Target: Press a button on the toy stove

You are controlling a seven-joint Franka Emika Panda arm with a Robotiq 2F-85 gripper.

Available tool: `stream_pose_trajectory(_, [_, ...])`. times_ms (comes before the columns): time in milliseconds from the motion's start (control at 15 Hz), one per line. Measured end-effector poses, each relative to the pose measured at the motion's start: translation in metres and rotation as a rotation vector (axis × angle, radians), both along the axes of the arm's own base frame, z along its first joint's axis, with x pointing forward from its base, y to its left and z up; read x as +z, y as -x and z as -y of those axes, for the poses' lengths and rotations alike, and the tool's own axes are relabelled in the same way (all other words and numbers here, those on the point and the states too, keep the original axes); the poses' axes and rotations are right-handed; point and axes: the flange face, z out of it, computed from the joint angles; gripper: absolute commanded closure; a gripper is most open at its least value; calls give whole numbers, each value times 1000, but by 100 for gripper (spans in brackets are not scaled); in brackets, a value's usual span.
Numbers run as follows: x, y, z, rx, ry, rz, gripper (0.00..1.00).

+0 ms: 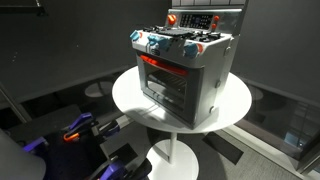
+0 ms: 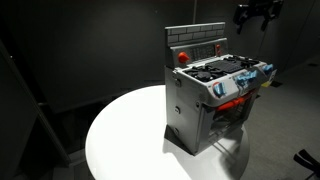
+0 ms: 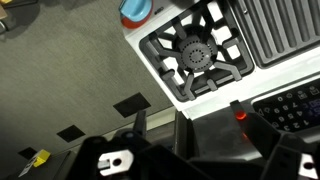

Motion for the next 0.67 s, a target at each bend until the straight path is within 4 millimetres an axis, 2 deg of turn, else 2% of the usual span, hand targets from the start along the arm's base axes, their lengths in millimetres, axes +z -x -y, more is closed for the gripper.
stream_pose_trajectory(333, [-6, -12, 7, -59, 28, 91, 0])
stream_pose_trajectory(667, [-29, -24, 6, -93, 36, 109, 0])
